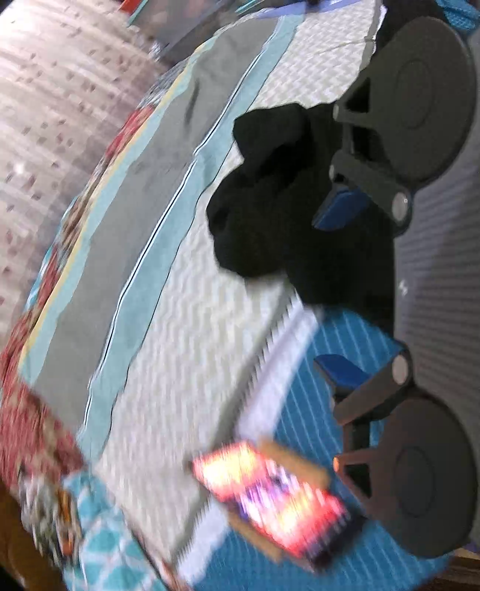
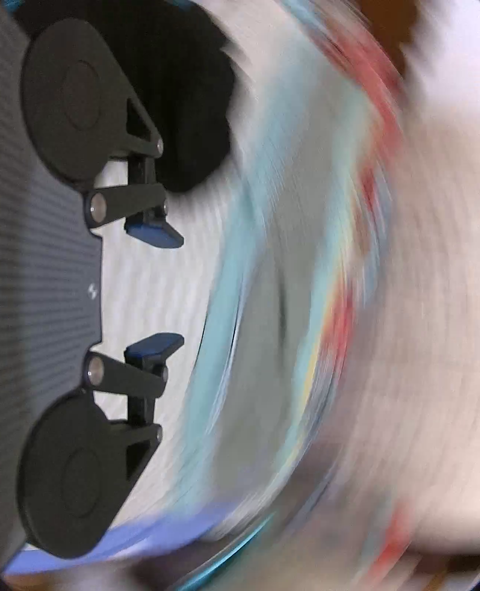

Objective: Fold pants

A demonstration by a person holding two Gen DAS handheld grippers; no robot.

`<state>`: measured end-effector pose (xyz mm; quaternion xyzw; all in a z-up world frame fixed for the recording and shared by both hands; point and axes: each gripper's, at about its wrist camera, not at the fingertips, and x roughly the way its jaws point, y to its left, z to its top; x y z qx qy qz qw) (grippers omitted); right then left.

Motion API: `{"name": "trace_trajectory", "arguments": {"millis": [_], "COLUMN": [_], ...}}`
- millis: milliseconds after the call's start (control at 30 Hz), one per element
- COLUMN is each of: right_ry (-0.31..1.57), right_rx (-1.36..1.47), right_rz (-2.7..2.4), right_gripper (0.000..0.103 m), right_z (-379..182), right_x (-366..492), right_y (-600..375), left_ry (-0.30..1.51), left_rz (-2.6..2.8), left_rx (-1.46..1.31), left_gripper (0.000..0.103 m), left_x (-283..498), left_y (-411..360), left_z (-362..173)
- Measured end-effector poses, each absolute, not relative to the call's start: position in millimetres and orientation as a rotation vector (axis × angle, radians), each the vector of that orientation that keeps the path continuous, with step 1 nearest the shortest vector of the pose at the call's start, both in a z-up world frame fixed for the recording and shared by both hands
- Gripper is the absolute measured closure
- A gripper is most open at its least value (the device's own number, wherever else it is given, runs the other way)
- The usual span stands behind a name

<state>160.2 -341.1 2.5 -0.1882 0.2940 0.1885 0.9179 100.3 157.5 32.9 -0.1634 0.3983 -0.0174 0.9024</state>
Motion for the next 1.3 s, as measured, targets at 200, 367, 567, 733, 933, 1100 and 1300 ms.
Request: {"name": "trace_trajectory", "arguments": {"millis": [200,367,567,733,933,1100,1300], "right_ry": [0.585,0.634,0.597,0.623,0.749,0.793,0.714], "right_rx": [-0.784,-0.604,-0.049,0.219,0.134,-0.045,0.09], "right_rz": [0.686,0.593,0.222,-0.049,-0.016,-0.276,-0.16], "right_gripper": [0.05,0.098,0.098,0.098,0.097,0.063,0.047], "right_z": [-71.0,-57.9,47.9,71.2,39.4,19.2,20.0], "right_x": [225.8,304.5,350.8,324.8,273.2,261.0,230.4], "right_y": [-194.7,-206.4,-379.0,-487.1,-492.5,-514.3,-480.1], "left_ry": [0.824,0.833,0.825,0.868,0.893,0.969,1.039], "left_rz": [-0.058,-0.036,-0.071,-0.13,-0.226,-0.288,-0.307], "left_rx": [-0.335,-0.363,-0.325,-0.319,-0.29,-0.116,-0.133], "left_gripper": [0.026,0.022,0.015,0.013,0.012,0.005,0.062], "left_x": [114.8,127.0,162.7,185.7,198.7,210.2,198.0], "left_y": [148.3,162.3,153.6,132.3,86.5,25.7,3.0], "left_z": [19.5,15.0,12.6,5.3,2.0,-16.9,-40.9]}}
